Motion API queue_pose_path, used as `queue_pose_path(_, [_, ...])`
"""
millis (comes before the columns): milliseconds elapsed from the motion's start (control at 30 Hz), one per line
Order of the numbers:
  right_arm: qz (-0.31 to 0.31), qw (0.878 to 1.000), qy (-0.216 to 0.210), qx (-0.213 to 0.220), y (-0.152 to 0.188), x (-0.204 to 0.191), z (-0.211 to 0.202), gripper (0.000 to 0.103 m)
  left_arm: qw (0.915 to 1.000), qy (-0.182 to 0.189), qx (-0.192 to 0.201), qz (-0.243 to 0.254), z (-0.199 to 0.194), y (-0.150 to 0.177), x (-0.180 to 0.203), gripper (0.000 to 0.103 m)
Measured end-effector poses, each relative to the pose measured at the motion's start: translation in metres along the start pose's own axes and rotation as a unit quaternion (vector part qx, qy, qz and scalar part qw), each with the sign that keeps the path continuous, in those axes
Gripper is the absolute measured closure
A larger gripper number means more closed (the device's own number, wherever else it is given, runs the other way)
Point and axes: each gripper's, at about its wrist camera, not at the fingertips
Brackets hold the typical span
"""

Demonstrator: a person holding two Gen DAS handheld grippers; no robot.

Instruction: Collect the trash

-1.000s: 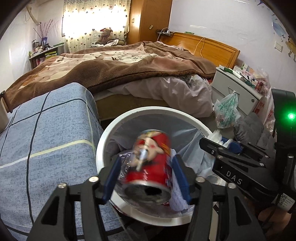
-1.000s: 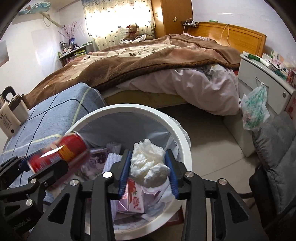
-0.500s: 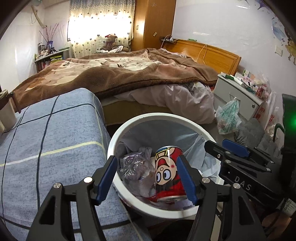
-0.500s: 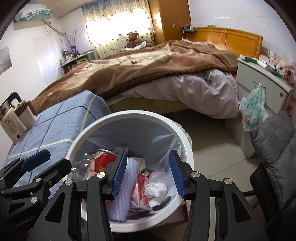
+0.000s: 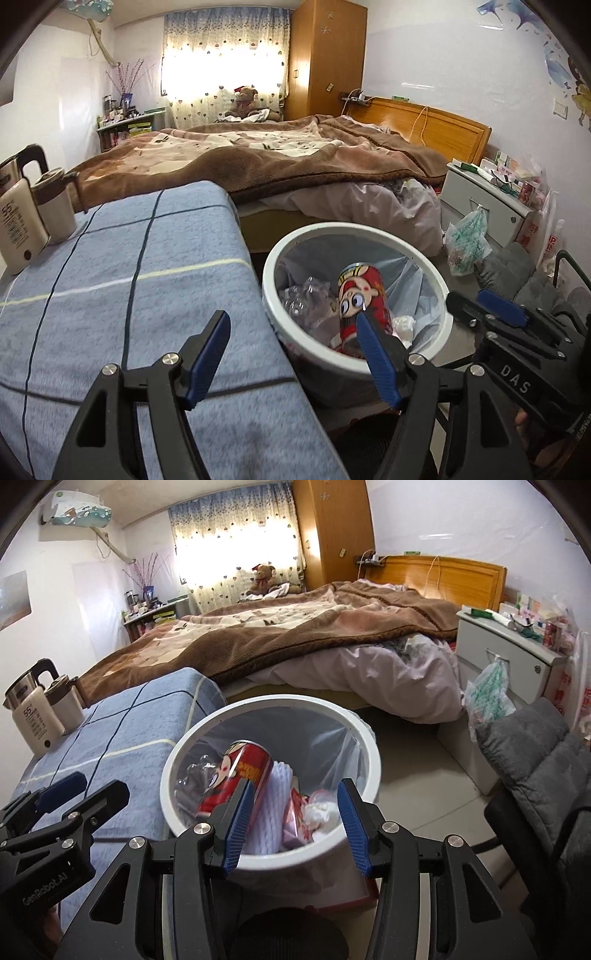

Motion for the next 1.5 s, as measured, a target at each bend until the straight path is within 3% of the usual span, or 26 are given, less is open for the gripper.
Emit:
queue_pose_path(567, [0.001, 0.999, -0.009, 0.04, 0.029, -0.019, -0.048, 0.055, 0.9974, -0.038, 0.057, 0.024, -0.043, 0.027, -0.001, 0.03])
queue_pose_path(1500, [-0.007, 0.999, -0.015, 0.04, 0.037, -0.026, -0.053, 0.055, 0.9975, -0.036, 0.06, 0.008, -0.053, 0.036, -0.009, 0.03])
Point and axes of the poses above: each gripper's, at about its wrist camera, not at the fingertips, and z roughly the way its jaws point, x to its right, y to its underside, and after that the axes turned 11 degrees about -z, right-handed
